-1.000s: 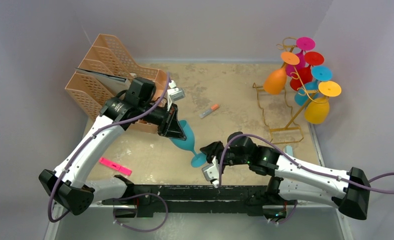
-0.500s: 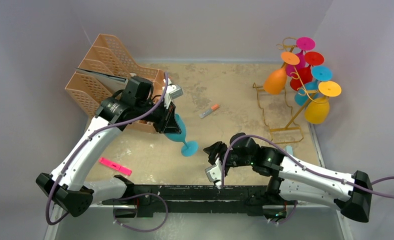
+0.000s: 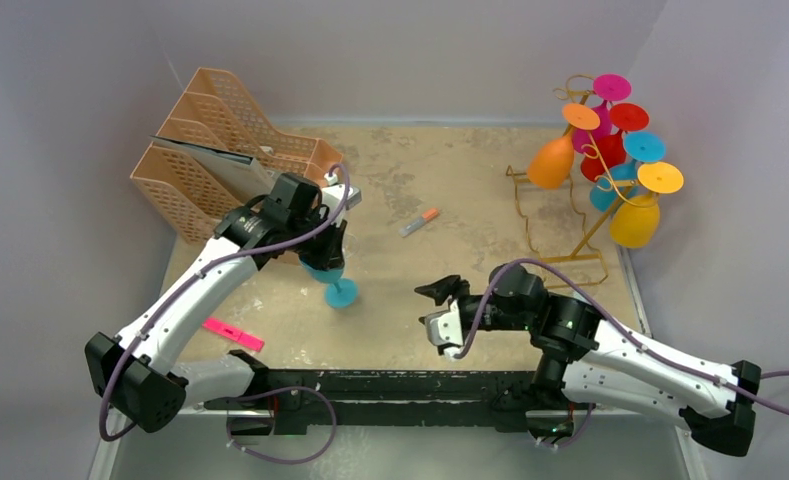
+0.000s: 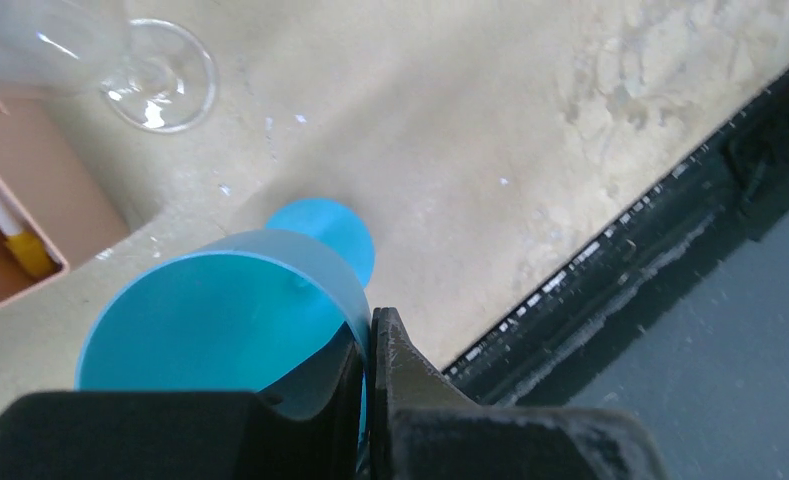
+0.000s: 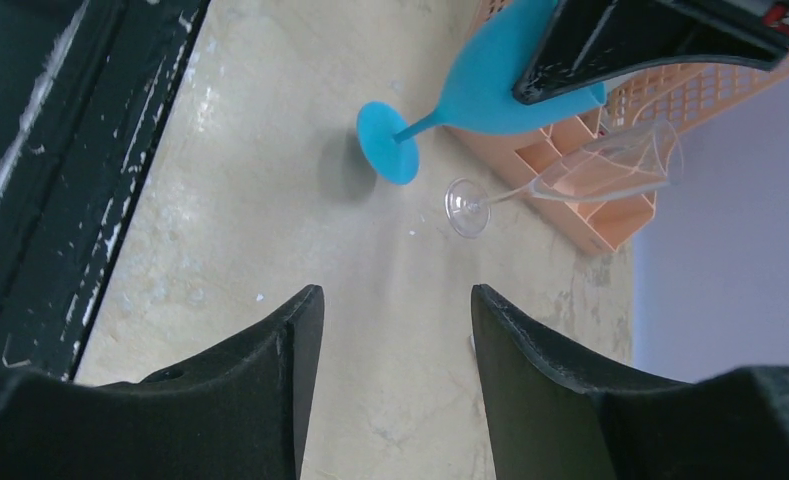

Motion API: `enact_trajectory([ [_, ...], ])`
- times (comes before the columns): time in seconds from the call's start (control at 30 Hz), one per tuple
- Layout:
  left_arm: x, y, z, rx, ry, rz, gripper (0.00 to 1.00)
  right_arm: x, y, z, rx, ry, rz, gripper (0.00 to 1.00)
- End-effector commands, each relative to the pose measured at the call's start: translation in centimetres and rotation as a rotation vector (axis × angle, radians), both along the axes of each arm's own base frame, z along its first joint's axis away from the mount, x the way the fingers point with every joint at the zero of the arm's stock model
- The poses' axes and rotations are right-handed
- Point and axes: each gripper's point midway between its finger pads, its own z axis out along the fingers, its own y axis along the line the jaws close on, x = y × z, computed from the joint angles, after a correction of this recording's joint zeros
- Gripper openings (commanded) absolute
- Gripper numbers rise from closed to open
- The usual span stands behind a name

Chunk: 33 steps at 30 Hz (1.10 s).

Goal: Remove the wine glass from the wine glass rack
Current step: Place the wine glass at the center of the board.

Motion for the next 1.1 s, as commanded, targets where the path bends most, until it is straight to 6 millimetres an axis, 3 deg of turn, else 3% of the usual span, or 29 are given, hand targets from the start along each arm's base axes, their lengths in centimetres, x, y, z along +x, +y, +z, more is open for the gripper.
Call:
enact_trajectory([
  [0.0,3.3,0.1,0.6,-0.002,-0.16,0.092,0.0,1.3,0.4,4.5,0.194,0.159,-0.185,0.6],
  [0.2,5.4,0.4,-0.3,0.01,-0.269,0.121,0.0,2.9,0.1,7.8,0.289,0.371,-0.406,0.65],
  [0.33,6.0,1.1,-1.3,0.085,-0.249,0.127,0.0,2.8,-0.8,8.3,0.282,0.496,-0.511,0.67],
  [0.57,5.8,1.1,-2.3,0.122,-0.237,0.065,0.0,5.0,-4.3,9.3,0.338,0.559,-0.803,0.88],
  [0.83,6.2,1.4,-2.6,0.156,-0.241,0.051,0.0,4.2,-4.5,9.4,0.262,0.643,-0.854,0.92],
  [1.07,5.8,1.4,-2.4,0.167,-0.215,0.026,0.0,4.6,-4.6,10.1,0.337,0.672,-0.891,0.92],
])
